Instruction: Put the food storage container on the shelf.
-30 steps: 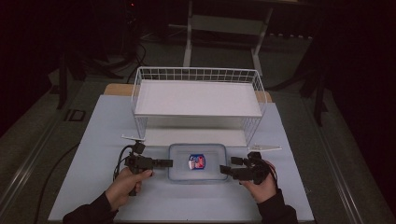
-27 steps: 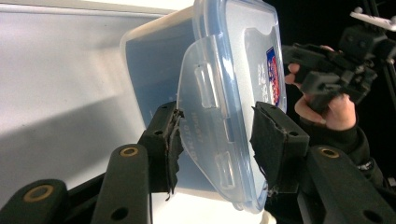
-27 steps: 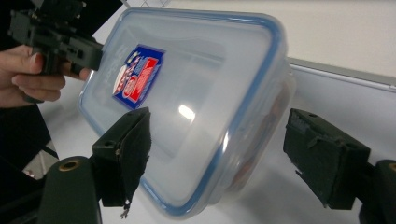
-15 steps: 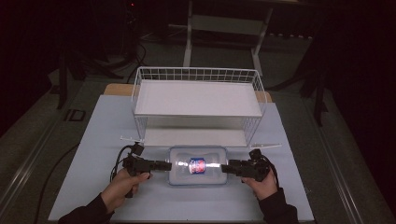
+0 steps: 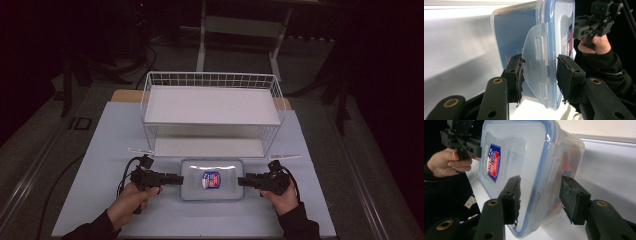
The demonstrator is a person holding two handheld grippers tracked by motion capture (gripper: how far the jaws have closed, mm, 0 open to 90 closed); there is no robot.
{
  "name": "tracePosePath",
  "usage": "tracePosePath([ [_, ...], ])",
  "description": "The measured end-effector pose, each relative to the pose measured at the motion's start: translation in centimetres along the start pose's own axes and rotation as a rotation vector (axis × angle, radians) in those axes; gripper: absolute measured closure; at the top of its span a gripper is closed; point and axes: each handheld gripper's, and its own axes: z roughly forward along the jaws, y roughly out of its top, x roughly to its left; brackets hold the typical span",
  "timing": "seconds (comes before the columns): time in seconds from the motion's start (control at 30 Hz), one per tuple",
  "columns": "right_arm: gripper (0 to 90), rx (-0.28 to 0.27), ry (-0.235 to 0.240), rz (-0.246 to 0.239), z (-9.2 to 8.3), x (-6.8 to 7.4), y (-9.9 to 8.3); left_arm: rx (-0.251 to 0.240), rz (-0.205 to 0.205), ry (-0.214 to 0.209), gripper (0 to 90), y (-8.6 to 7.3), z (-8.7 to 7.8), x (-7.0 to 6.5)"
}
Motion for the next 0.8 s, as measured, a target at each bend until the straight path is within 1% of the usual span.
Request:
tracePosePath([
  [0.03, 71.1, -0.028, -0.013, -0.005, -0.5, 0.0, 0.0, -0.009, -0.017, 0.0, 56.2, -0.1, 0.0, 0.1],
  [0.07, 77.4, -0.04, -0.02, -0.011, -0.9, 0.0, 0.1, -0.013, -0.022, -0.008, 56.1, -0.1, 0.0, 0.3],
  [0.1, 82.9, -0.038, -0.023, -0.025, -1.2, 0.1, 0.2, -0.014, -0.02, -0.01, 56.1, -0.1, 0.0, 0.4],
  [0.13, 83.9, -0.037, -0.031, -0.032, -1.2, 0.3, 0.2, -0.011, -0.017, -0.008, 56.0, -0.1, 0.0, 0.3],
  [0.17, 83.5, -0.033, -0.034, -0.022, -1.2, 0.4, 0.2, -0.008, -0.016, -0.005, 56.0, 0.0, 0.0, 0.3],
  [0.2, 79.9, -0.03, -0.037, -0.018, -1.2, 0.4, 0.2, -0.009, -0.011, -0.007, 56.0, 0.0, 0.1, 0.2],
  [0.23, 79.9, -0.03, -0.037, -0.018, -1.2, 0.4, 0.2, -0.009, -0.011, -0.007, 56.1, 0.0, 0.1, 0.2],
  [0.27, 66.6, -0.02, -0.052, -0.014, -0.8, 0.4, 0.2, -0.001, 0.015, -0.005, 56.3, 0.0, 0.1, 0.0],
  [0.3, 59.4, -0.012, -0.049, -0.005, -0.5, 0.3, 0.2, 0.005, 0.023, -0.003, 56.3, 0.0, 0.1, 0.0],
  [0.37, 52.7, -0.01, -0.032, 0.024, -0.1, 0.0, 0.1, 0.006, 0.024, -0.008, 56.3, 0.1, 0.1, 0.1],
  [0.47, 50.5, 0.0, -0.004, 0.052, 0.1, -0.5, 0.3, 0.011, 0.035, -0.012, 56.5, 0.1, 0.1, 0.1],
  [0.5, 50.5, 0.0, -0.004, 0.052, 0.1, -0.5, 0.3, 0.011, 0.035, -0.012, 56.5, 0.1, 0.1, 0.1],
  [0.53, 48.7, 0.014, 0.012, 0.066, 0.3, -0.7, 0.3, 0.016, 0.045, -0.011, 56.5, 0.1, 0.1, 0.0],
  [0.6, 48.7, 0.03, 0.047, 0.082, 0.7, -0.8, 0.3, 0.017, 0.043, -0.01, 56.6, 0.1, 0.0, 0.0],
  [0.67, 49.2, 0.033, 0.041, 0.08, 0.7, -0.7, 0.3, 0.018, 0.041, -0.009, 56.7, 0.1, 0.0, 0.0],
  [0.8, 50.6, 0.037, 0.031, 0.071, 0.5, -0.4, 0.3, 0.013, 0.05, 0.016, 57.1, 0.0, 0.0, -0.6],
])
